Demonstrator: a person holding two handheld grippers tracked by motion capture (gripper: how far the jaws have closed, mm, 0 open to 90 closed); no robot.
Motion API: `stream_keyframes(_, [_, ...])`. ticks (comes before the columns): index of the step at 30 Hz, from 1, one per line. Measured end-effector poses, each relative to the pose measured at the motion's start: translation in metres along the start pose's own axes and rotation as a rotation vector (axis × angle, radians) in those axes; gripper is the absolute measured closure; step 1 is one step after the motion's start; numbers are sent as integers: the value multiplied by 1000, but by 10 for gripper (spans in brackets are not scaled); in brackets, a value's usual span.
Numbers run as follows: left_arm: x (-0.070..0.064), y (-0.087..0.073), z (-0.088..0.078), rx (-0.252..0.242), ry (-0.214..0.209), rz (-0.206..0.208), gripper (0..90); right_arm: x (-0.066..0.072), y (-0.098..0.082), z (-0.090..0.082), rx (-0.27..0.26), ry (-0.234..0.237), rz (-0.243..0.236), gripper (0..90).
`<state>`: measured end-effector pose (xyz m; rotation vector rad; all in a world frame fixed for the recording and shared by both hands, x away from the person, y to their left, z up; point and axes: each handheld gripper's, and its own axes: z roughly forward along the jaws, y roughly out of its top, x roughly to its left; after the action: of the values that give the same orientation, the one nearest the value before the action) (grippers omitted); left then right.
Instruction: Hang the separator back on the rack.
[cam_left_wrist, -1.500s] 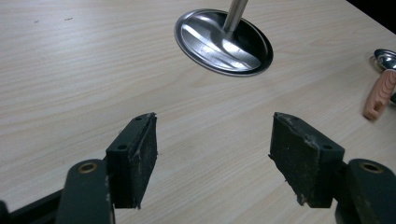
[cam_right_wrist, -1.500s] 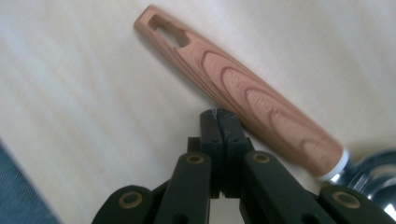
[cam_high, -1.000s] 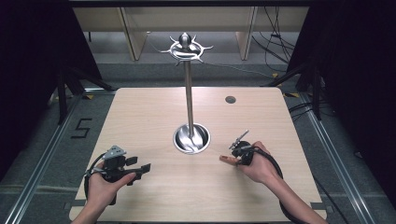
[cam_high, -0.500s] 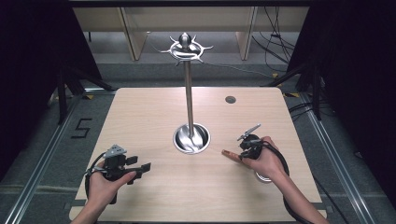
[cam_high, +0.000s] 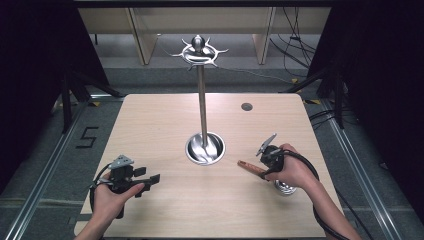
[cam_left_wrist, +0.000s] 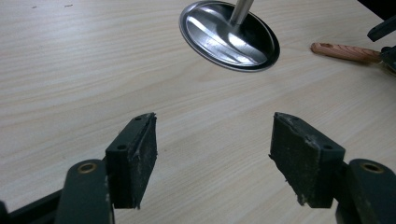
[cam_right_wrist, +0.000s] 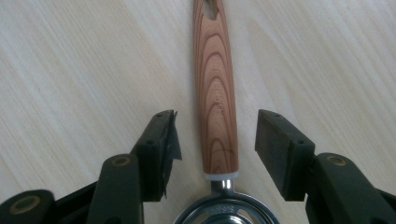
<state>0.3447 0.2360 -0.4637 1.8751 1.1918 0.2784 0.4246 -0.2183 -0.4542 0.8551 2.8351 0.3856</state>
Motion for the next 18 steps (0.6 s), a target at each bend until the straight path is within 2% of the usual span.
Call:
stream_keyframes(3, [-3, 0, 2, -23, -5, -15, 311, 1, 4, -2, 18, -3, -4, 492])
stream_keyframes(4, [-1, 0, 0, 7, -2, 12, 311, 1, 5, -2, 23, -8, -19, 494])
stream_keyframes(5, [-3, -1, 2, -14, -4, -12, 311, 1, 6, -3, 28, -4, -31, 499])
stream_keyframes(9, [-4, -2, 1, -22, -8, -17, 310, 2, 11, -2, 68, 2, -54, 503])
stream_keyframes(12, [-3, -2, 1, -22, 1, -18, 310, 2, 15, 1, 68, -4, -85, 504])
stream_keyframes(13, [-2, -2, 1, -15, -4, -17, 310, 2, 16, 1, 90, -3, -80, 504])
stream_keyframes(18, [-3, -2, 2, -16, -9, -19, 310, -1, 16, 10, 118, -3, -95, 512])
